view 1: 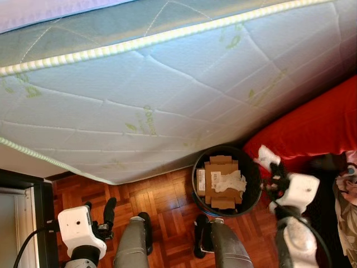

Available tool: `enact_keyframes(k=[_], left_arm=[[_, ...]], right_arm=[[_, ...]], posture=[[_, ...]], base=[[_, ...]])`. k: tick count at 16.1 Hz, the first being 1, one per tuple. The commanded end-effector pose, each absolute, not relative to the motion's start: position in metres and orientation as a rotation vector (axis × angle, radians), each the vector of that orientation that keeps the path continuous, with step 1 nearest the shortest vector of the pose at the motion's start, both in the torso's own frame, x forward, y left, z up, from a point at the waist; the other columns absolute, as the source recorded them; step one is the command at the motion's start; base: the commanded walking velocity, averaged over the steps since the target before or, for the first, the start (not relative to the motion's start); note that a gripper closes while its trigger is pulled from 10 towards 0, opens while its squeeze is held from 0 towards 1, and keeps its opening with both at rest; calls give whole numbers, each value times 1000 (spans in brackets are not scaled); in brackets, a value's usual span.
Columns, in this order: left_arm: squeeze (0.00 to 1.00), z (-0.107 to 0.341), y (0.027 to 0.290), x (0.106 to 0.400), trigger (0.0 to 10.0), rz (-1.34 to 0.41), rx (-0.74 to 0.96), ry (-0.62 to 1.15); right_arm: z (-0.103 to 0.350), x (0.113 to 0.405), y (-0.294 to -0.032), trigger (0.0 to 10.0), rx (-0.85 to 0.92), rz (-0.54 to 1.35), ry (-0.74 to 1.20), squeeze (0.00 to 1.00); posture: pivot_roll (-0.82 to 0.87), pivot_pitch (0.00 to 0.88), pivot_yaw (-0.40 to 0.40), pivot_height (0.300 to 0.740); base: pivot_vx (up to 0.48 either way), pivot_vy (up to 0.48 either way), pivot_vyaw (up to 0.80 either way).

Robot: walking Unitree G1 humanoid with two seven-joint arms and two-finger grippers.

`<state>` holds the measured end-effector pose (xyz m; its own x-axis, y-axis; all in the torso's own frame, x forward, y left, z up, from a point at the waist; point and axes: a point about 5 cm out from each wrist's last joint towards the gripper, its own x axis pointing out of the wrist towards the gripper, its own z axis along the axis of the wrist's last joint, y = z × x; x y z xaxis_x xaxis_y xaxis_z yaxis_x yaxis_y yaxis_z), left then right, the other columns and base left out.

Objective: Clean up the room

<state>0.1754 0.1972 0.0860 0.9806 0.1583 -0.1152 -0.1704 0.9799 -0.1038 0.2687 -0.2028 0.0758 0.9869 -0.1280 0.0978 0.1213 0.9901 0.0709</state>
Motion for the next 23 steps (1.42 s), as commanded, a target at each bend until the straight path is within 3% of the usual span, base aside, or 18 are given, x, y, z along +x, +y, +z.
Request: enact_keyframes(k=[1, 7, 11, 23], left_arm=[[0, 76, 201, 168, 10000, 188, -113, 154], [0, 78, 203, 167, 10000, 193, -109, 155], [0, 78, 204, 163, 10000, 199, -104, 158], [0, 78, 202, 158, 10000, 197, -104, 171]], right_arm=[[55, 264, -206, 10000, 69, -126, 0, 0], [15, 288, -209, 10000, 6, -99, 323, 0], [-4, 284, -213, 10000, -30, -142, 492, 0], [9, 300, -205, 10000, 21, -125, 414, 0]], posture=[[181, 491, -52, 672], [201, 498, -46, 672], [220, 507, -42, 672], [228, 526, -32, 672]], base=[[0, 0, 0], [0, 0, 0], [0, 0, 0], [0, 0, 0]])
